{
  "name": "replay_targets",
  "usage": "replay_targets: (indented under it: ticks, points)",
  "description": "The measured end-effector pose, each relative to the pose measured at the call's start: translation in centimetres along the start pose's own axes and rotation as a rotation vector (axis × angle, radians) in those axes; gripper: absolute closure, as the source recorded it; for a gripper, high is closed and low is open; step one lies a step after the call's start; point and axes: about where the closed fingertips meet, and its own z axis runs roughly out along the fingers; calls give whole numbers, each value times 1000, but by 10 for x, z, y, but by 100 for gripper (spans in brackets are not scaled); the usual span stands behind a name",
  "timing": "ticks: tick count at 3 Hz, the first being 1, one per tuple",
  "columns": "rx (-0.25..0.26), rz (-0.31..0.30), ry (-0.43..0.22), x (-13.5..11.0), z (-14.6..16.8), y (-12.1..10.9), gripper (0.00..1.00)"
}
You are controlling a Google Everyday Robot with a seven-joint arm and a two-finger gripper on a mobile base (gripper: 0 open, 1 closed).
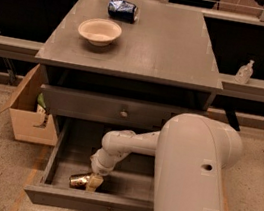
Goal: Pick orange can from middle drawer and place on counter
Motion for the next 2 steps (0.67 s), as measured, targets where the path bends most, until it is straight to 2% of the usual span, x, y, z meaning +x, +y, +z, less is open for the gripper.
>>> replay_targets:
  ticks: [1, 2]
  points:
    - [-10, 21, 25, 20, 0, 8, 22]
    - [-10, 15, 47, 34, -2, 12, 46]
